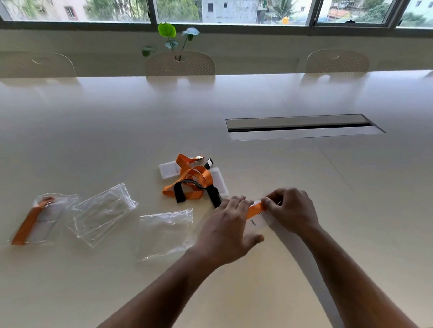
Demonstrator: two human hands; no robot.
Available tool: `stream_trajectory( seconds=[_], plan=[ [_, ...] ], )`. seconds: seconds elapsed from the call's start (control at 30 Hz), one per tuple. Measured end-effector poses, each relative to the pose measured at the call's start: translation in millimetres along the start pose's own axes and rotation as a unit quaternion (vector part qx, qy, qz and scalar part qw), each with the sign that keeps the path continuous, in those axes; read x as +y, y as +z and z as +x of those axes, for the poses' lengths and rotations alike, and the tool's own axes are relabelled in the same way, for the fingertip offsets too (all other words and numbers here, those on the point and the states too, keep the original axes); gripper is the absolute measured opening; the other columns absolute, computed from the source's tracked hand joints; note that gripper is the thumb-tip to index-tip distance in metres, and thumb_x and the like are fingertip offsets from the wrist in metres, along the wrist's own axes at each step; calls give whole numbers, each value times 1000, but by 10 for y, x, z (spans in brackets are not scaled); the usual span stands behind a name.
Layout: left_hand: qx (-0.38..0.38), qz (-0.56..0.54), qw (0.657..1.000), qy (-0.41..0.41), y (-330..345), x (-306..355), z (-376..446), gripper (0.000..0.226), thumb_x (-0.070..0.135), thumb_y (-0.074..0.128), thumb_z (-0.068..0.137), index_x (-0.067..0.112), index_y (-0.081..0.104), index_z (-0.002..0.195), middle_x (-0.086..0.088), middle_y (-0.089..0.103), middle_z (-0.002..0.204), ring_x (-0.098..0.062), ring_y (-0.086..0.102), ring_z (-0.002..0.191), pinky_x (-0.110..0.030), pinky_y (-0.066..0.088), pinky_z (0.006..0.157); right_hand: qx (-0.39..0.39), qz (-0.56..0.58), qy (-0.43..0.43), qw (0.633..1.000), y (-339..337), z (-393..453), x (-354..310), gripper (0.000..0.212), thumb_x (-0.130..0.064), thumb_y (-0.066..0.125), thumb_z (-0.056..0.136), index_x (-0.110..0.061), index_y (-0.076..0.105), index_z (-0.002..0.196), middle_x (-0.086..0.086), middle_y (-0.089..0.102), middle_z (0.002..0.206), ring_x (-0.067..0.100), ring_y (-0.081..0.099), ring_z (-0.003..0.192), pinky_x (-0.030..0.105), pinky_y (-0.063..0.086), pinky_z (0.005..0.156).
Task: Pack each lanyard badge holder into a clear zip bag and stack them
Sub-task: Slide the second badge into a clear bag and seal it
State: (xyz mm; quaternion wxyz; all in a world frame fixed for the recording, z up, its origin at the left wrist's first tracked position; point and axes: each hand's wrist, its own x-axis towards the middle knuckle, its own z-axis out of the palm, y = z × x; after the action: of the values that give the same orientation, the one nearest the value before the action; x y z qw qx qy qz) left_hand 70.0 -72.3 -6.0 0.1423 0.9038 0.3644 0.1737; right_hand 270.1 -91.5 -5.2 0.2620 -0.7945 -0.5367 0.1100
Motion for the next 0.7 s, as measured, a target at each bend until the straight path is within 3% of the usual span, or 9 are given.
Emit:
stream_trajectory(
  seconds=[0.07, 0.23, 0.43, 0.57, 0.7],
  plan=[
    [4, 5, 1000, -17, 77, 44, 52, 76, 60, 68, 85, 20, 40, 144, -2, 51, 142, -20, 44, 134, -33, 39, 111, 0, -8, -6, 1000, -1, 4, -2, 18, -40, 72, 91, -26, 81, 96, -8, 78, 85, 11, 68, 73, 26, 48, 61],
    [43, -1, 999, -29, 108, 53, 117, 64, 55, 72, 84, 21, 48, 133, -1, 61, 122, -19, 53, 115, -30, 50, 97, 16, -13, -9, 1000, -9, 4, 16, 20, -38, 70, 93, -21, 80, 96, -3, 78, 86, 16, 68, 74, 25, 42, 63],
    [58, -22, 997, -35, 50, 40, 143, 68, 60, 75, 75, 24, 58, 130, 0, 68, 110, -15, 60, 97, -23, 49, 81, -2, 24, -27, 999, -102, 47, 99, 20, -32, 71, 95, -15, 80, 91, -12, 65, 69, -1, 57, 58, 14, 32, 54],
    [71, -16, 997, -17, 61, 32, 128, 64, 60, 74, 77, 31, 57, 132, 0, 69, 102, -16, 60, 91, -23, 50, 76, 2, 63, -16, 998, -122, 44, 104, 20, -28, 74, 93, -16, 77, 78, -11, 68, 65, 6, 63, 60, 21, 42, 56],
    [64, 0, 998, -4, 93, 19, 116, 63, 60, 68, 84, 31, 59, 139, 0, 71, 119, -18, 59, 103, -33, 54, 86, -45, 201, 18, 978, -165, 43, 87, 19, -22, 77, 92, -15, 76, 74, 0, 76, 68, 16, 76, 66, 35, 64, 68]
  ],
)
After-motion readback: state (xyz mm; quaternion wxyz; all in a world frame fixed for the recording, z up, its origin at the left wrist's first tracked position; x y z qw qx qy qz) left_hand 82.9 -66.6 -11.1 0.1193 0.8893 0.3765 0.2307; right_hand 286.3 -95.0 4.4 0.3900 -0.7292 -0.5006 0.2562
